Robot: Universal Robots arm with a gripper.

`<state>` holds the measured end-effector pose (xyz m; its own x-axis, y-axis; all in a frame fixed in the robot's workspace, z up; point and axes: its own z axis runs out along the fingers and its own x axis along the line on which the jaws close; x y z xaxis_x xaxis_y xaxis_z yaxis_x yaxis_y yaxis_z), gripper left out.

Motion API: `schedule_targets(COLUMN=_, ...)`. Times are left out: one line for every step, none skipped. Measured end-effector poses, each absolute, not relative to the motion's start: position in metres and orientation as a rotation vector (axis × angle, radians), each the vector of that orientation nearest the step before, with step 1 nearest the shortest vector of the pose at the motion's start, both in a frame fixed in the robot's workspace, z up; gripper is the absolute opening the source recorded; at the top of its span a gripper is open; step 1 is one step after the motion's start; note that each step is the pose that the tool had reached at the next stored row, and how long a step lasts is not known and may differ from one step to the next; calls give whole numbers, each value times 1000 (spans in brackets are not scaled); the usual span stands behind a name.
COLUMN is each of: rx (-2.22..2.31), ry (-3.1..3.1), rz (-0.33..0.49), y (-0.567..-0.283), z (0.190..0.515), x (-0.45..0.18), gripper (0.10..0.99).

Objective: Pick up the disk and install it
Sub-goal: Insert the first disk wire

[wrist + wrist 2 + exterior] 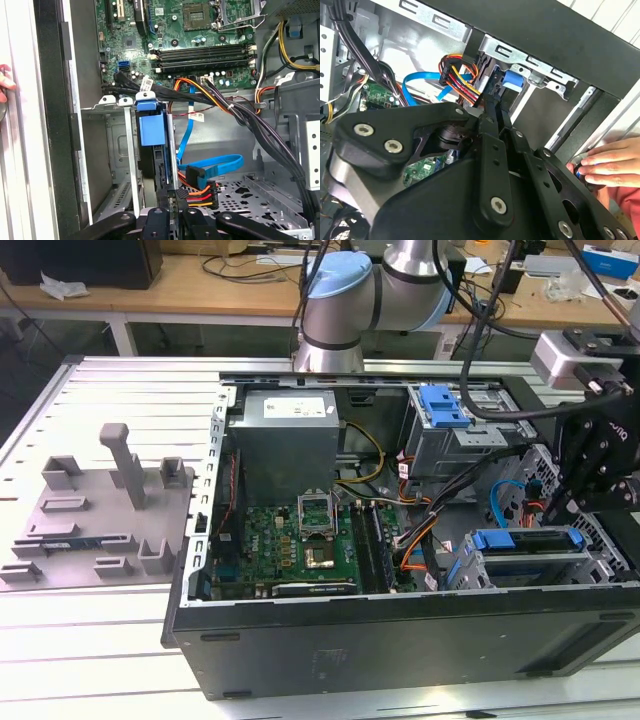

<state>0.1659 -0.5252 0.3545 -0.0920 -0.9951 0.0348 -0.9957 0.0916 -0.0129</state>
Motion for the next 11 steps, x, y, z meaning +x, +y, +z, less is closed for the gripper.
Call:
schedule_targets(rx=2105, ry=-2308, rz=52, y=-525, z=355, x=166, gripper=169)
schedule_targets(rx=2105, ry=-2308, rz=52, y=-525, z=355, x=166, gripper=169)
schedule_targets(rx=2105, ry=-2308, rz=51, y=-526, z=355, x=166, gripper=169)
schedule_targets(rx=2105, ry=-2308, rz=51, y=-527, z=355, x=166, gripper=169)
schedule_targets(rx=2105, ry=-2308, rz=51, y=-527, z=355, x=166, gripper=169)
schedule_targets(rx=2105, ry=-2308, rz=51, y=-527, z=355, x=166, gripper=169)
schedule_targets(rx=2105, ry=-2308, rz=51, y=-528, z=355, x=166, gripper=169)
schedule_targets(rx=2105, ry=-2308, rz=50, y=-529, z=355, x=166, gripper=169)
schedule_targets(rx=2105, ry=-2307, rz=50, y=-529, z=355, x=166, gripper=169)
schedule_targets(rx=2105, ry=-2307, rz=50, y=-529, z=355, x=166, gripper=169)
schedule_targets(rx=2105, ry=-2307, rz=50, y=-529, z=355, x=166, gripper=169)
